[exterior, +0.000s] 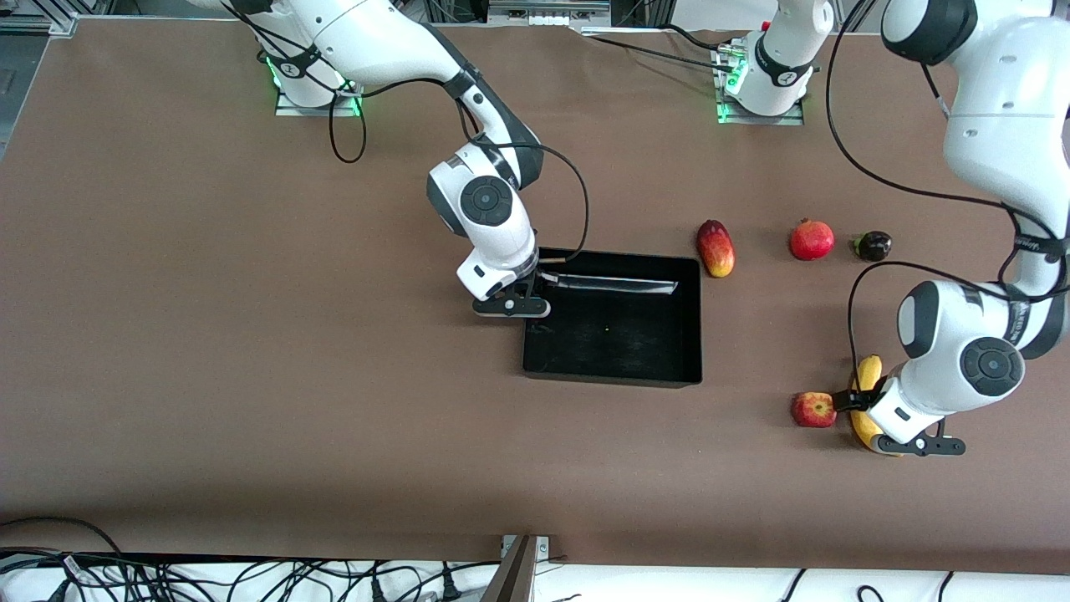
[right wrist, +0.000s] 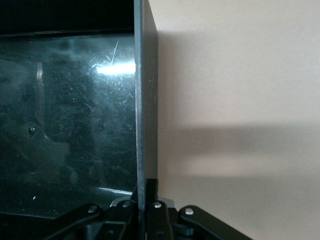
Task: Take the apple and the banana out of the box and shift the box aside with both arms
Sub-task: 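Lower the banana beside the apple while the right gripper grips the tray, then drag the tray with the right gripper while the left gripper withdraws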
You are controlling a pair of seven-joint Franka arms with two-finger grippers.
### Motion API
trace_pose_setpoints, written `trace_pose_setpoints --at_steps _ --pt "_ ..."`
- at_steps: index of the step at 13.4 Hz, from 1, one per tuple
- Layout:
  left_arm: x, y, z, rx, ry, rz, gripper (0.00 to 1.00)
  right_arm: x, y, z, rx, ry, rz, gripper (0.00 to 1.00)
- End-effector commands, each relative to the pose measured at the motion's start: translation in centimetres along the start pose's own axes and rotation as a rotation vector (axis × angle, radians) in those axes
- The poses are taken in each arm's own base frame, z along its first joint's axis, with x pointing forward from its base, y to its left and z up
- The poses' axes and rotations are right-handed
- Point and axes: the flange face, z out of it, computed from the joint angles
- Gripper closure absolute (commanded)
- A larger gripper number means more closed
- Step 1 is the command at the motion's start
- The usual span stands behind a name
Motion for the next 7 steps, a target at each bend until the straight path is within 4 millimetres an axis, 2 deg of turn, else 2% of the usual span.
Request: trace_pose_setpoints --at_steps 1,2,4,5,7 --pt "-2.1 0.5 -8.4 0.02 -0.077 -0.021 0.0 1.4 2.6 -5.3 -0.028 -0.029 0.045 1.0" --pt "-2.9 1.1 -11.1 -0.008 -0.098 -0.026 0.0 2.2 4.4 -7.0 -0.053 -0.04 0.044 1.0" --pt "-4.5 2.5 -16.1 -0.015 -0.108 -0.02 0.0 3.8 9.7 -9.8 -0.097 -0.054 0.028 1.0" --pt "-5.4 2.6 -18.5 -0.018 -0.115 -0.024 0.0 4.4 13.3 -11.1 -0.106 -0.054 0.051 1.0" --pt "-7.3 2.7 -23.6 -0.059 -0.107 -0.042 0.0 5.8 21.6 -13.1 -0.103 -0.077 0.061 1.0"
